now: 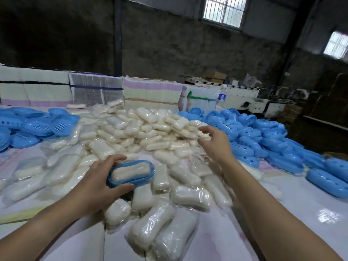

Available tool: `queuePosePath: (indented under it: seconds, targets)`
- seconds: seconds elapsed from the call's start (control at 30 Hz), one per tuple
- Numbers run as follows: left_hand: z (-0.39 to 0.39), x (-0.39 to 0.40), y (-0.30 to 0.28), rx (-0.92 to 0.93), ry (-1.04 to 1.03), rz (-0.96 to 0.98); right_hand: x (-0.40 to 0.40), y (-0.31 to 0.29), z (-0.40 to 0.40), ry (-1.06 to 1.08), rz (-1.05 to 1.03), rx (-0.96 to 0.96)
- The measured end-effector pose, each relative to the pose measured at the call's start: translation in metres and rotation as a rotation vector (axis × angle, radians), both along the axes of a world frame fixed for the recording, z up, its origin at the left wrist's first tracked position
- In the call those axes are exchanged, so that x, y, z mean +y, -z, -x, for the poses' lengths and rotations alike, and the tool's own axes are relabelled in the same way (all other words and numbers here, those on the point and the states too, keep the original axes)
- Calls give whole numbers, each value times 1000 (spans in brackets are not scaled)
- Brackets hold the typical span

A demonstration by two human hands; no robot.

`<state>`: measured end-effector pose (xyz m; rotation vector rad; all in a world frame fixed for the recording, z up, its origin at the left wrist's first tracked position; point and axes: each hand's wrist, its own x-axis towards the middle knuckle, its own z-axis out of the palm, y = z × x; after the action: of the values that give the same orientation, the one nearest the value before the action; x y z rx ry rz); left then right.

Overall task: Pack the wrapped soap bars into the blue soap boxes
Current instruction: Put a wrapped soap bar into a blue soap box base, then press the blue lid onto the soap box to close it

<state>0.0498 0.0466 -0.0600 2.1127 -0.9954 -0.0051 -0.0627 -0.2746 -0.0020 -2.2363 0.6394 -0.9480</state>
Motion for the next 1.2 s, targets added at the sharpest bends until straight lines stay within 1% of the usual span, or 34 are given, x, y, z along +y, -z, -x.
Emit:
queuePosePath:
  seconds: [0.07,0.13,0.2,0.27,0.37,0.5,0.63,0.7,0.73,0.8,0.9,0.93,1.0,1.07,1.13,1.2]
  targets:
    - [1,-2,1,-31,1,7,-47,-3,16,280,149,252]
    - [1,-4,4,-68,-11,50,-85,0,35,458,145,472]
    - [0,-5,7,-85,-11,87,-109,11,49,502,93,615]
    - [-2,-4,9,-85,-3,108,-123,26,57,499,60,696]
    - [-9,-3,14,-65,5,122,-130,37,58,508,44,676]
    - [-17,-1,18,-27,-41,88,-128,36,56,529,65,625]
    - [-20,0,17,-37,-24,66,-111,26,52,546,179,461]
    - [-19,1,16,-42,9,72,-91,15,44,474,189,338]
    - [-19,0,16,-39,28,75,-79,9,39,402,172,271]
    - [-16,-1,13,18,61,105,-47,-2,26,202,96,139]
    - [-14,0,6,125,96,183,16,-18,9,-171,-87,-35]
    - [-13,0,5,144,101,202,37,-20,4,-296,-138,-53]
    - [-11,0,3,170,105,230,71,-15,-5,-527,-200,-29]
    - [-9,0,2,196,109,260,94,1,-8,-703,-238,8]
    - [-8,0,1,218,94,284,104,15,-8,-819,-273,27]
    - [-5,0,-1,228,88,289,105,22,-5,-855,-259,38]
